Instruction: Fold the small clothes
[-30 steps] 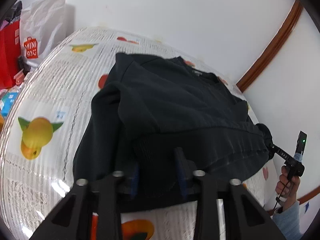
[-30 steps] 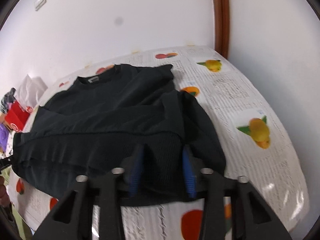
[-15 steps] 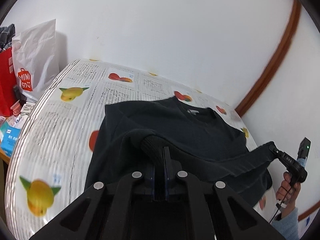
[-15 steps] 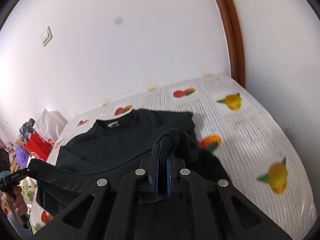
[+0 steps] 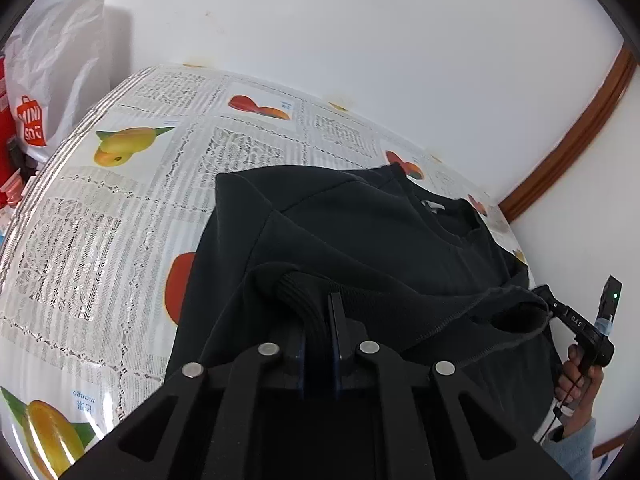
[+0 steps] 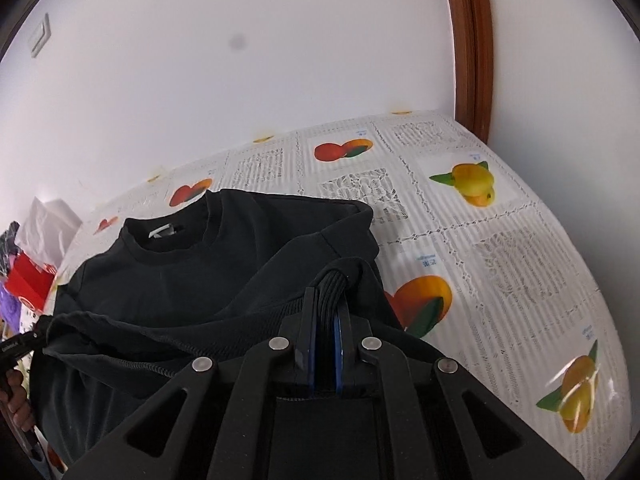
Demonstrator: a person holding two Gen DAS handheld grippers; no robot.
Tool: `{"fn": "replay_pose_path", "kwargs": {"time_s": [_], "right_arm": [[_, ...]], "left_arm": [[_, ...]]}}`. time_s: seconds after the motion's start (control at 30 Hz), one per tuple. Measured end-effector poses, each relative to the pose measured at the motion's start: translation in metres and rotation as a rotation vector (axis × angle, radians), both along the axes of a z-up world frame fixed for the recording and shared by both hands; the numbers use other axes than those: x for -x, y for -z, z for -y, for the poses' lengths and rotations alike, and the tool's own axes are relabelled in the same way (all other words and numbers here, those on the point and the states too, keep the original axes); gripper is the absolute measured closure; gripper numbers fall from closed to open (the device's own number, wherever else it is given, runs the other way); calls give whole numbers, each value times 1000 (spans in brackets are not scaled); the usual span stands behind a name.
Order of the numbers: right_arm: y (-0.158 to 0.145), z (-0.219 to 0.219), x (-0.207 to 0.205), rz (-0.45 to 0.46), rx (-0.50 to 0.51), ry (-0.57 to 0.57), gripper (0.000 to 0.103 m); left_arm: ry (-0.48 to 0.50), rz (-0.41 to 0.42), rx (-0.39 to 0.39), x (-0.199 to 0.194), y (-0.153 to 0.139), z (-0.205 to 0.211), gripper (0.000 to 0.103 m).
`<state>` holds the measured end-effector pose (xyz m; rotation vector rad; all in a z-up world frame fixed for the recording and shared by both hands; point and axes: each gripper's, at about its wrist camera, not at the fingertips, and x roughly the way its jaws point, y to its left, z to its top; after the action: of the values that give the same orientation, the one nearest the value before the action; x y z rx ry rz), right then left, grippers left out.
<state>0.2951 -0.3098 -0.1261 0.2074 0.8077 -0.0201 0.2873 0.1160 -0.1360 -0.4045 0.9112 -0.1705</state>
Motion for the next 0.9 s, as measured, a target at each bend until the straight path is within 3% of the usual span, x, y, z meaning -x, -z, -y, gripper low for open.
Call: {"fn": "replay_pose_path", "kwargs": {"time_s": [0.1, 0.2, 0.23, 0.4, 0.6, 0.67, 0.77, 0.9], "right_arm": [[-16, -1, 17, 19, 48, 5, 88], [-36, -5, 46, 85, 86, -15, 72], [-41, -7, 53, 100, 91, -26, 65], [-42, -35, 72, 74, 96, -155, 64], [-17, -72, 51, 6, 140, -263, 65], [-8, -78, 36, -37, 134, -273, 65], [8, -82, 5, -114, 142, -243, 65], [10, -69, -21, -105, 197, -129, 68]], "left_arm": [[26, 22, -4, 13, -11, -1, 79], [58, 78, -35, 36, -25, -1, 61], [67, 94, -42, 42, -28, 0, 61], [163, 122, -31, 60, -36, 13, 60], [237, 17, -135, 40, -10, 41, 59], [231, -3, -155, 29, -2, 46, 59], [171, 33, -181, 6, -1, 46, 59], [28, 57, -208, -18, -8, 27, 62]]}}
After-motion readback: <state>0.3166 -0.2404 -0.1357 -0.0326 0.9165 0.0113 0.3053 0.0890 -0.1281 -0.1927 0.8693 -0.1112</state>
